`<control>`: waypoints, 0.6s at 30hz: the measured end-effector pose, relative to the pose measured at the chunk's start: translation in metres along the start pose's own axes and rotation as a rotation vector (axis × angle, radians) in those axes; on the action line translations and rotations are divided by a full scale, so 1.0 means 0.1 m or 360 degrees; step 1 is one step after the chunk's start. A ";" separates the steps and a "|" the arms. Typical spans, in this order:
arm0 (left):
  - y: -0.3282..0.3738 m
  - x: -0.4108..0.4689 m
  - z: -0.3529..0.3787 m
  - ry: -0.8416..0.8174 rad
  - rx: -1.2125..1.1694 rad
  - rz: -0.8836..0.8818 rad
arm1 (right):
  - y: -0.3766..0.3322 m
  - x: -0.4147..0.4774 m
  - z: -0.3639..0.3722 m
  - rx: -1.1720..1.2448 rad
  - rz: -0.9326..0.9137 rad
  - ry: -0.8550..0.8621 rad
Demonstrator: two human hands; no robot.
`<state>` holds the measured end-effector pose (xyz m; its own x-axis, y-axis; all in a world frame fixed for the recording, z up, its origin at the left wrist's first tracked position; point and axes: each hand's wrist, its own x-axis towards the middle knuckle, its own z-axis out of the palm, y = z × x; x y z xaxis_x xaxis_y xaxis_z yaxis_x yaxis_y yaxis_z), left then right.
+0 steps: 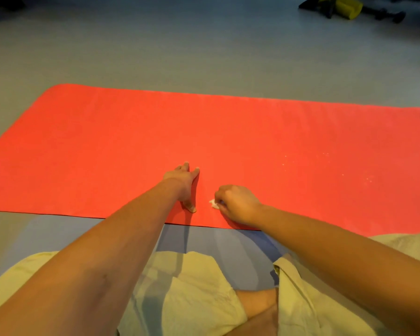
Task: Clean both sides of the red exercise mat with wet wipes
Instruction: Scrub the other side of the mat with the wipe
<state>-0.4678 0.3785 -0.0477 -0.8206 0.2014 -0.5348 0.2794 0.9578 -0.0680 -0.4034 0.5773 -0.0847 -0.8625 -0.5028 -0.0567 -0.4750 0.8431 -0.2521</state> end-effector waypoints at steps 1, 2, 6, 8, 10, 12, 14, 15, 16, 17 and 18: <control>0.00 0.00 0.00 -0.0003 0.0008 0.0002 | 0.01 0.06 -0.01 0.0018 0.0106 0.0041; 0.01 -0.01 0.00 -0.0001 0.0011 -0.0011 | 0.00 0.11 -0.02 0.0033 0.0215 0.0070; 0.02 -0.01 -0.04 -0.0009 0.0013 -0.0018 | -0.11 0.11 -0.01 -0.0048 0.0299 0.0029; 0.04 -0.01 -0.04 -0.0002 0.0008 -0.0036 | -0.18 -0.01 0.03 -0.0084 0.0219 -0.0055; 0.04 -0.01 -0.05 0.0001 0.0004 -0.0038 | -0.25 -0.14 0.10 -0.0090 0.0135 -0.0109; 0.04 -0.01 -0.05 0.0000 -0.0003 -0.0045 | -0.31 -0.22 0.16 -0.0075 0.0119 -0.0135; 0.05 0.00 -0.05 -0.0006 -0.0013 -0.0050 | -0.33 -0.23 0.16 -0.0057 0.0119 -0.0118; 0.05 0.00 -0.05 -0.0006 -0.0011 -0.0053 | -0.33 -0.22 0.14 -0.0049 0.0104 -0.0097; 0.05 0.01 -0.07 -0.0004 -0.0007 -0.0051 | -0.32 -0.21 0.14 -0.0046 0.0083 -0.0070; 0.05 0.02 -0.08 -0.0013 0.0002 -0.0043 | -0.32 -0.21 0.15 -0.0039 0.0071 -0.0048; 0.05 0.04 -0.08 -0.0025 0.0010 -0.0037 | -0.31 -0.22 0.17 -0.0020 0.0082 -0.0052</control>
<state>-0.4735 0.3855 -0.0431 -0.8192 0.1758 -0.5460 0.2635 0.9608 -0.0860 -0.3666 0.5588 -0.0917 -0.8799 -0.4644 -0.1006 -0.4324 0.8703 -0.2356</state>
